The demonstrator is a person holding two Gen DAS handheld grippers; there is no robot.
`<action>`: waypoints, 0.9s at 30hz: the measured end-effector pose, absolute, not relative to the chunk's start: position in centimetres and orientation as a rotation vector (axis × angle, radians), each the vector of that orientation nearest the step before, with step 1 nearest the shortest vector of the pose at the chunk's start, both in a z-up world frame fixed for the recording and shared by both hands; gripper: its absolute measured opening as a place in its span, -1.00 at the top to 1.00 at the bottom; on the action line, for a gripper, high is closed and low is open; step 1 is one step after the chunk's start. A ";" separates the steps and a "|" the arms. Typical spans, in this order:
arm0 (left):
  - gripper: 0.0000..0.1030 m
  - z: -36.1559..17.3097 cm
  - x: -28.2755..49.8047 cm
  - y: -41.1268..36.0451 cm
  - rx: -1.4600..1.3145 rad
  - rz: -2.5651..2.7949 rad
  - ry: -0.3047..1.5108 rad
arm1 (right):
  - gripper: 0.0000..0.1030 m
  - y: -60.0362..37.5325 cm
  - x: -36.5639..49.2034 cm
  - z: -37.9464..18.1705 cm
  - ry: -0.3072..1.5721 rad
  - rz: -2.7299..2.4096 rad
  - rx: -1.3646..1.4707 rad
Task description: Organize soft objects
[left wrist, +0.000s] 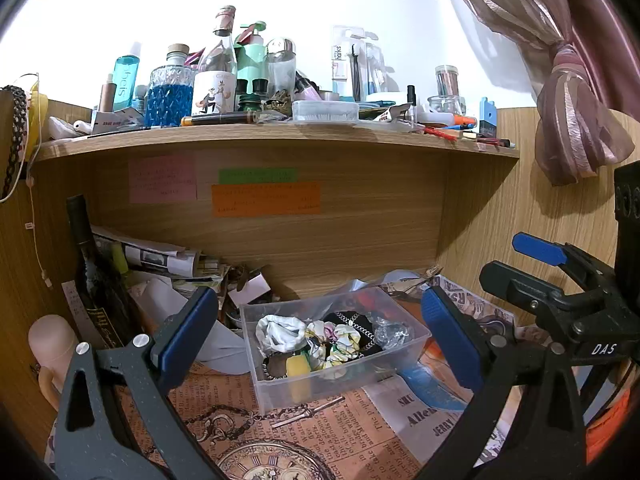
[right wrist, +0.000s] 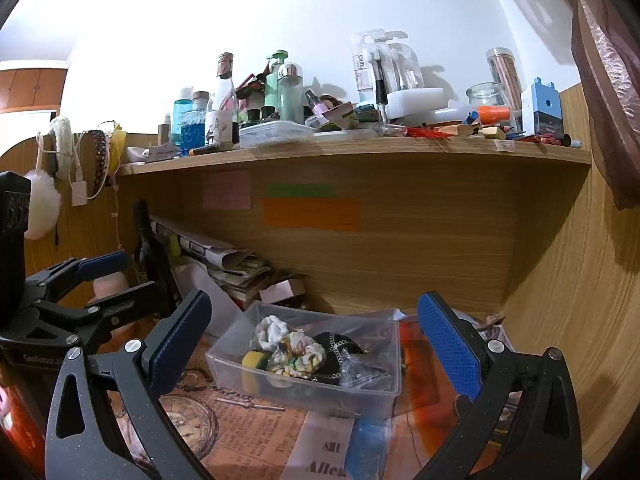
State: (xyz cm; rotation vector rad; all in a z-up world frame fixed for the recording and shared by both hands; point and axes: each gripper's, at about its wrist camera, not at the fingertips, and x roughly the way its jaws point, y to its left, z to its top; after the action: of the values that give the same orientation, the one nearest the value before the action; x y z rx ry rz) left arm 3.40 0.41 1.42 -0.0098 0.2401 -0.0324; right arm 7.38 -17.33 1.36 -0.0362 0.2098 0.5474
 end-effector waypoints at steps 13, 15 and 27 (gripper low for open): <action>-1.00 1.3 3.8 1.0 -0.032 -0.043 0.252 | -1.00 -17.2 7.4 1.3 0.211 0.550 -0.035; -1.00 1.2 4.0 1.2 -0.044 -0.053 0.254 | -1.00 -17.2 7.4 1.3 0.211 0.550 -0.035; -1.00 1.0 4.2 1.1 -0.047 -0.086 0.265 | -1.00 -17.4 7.5 1.1 0.215 0.545 -0.030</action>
State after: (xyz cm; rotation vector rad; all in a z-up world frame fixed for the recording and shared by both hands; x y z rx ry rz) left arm 4.22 1.10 1.05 -0.0468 0.2649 -0.0865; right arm 7.52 -17.39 1.12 -0.0298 0.2149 0.5448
